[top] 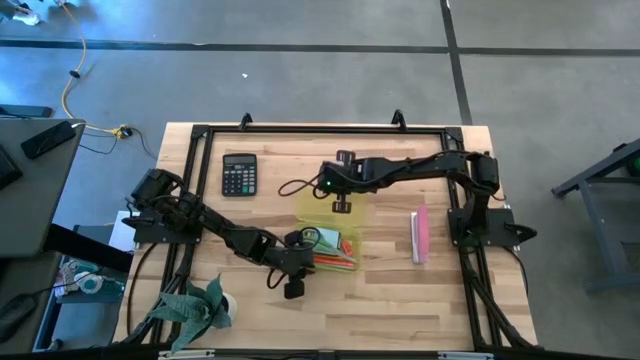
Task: Pack school essentials
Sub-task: Close the yellow supply box
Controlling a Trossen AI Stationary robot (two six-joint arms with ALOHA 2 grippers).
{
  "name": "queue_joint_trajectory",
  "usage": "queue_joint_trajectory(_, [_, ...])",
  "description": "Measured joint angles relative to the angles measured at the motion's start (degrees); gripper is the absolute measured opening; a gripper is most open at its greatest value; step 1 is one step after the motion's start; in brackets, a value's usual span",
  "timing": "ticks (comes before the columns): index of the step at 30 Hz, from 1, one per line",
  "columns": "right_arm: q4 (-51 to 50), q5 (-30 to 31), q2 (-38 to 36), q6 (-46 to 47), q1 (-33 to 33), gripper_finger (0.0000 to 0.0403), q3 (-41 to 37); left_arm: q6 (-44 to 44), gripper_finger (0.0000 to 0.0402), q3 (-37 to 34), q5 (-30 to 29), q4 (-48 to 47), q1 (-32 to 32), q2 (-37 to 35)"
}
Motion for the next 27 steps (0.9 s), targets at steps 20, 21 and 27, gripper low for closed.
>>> queue_joint_trajectory(20, [-1.3,12.5,0.0,-1.3,5.9,0.0007,-0.1,1.9,0.0069,0.0,2.7,-0.1,0.1,0.0])
queue_joint_trajectory(21, [-1.3,12.6,0.0,-1.3,6.1,0.0007,-0.1,1.9,0.0069,0.0,3.1,-0.1,0.1,0.0])
queue_joint_trajectory(27, [-1.3,12.7,0.0,-0.5,6.6,0.0007,-0.1,1.7,0.0069,0.0,3.6,-0.1,0.1,0.0])
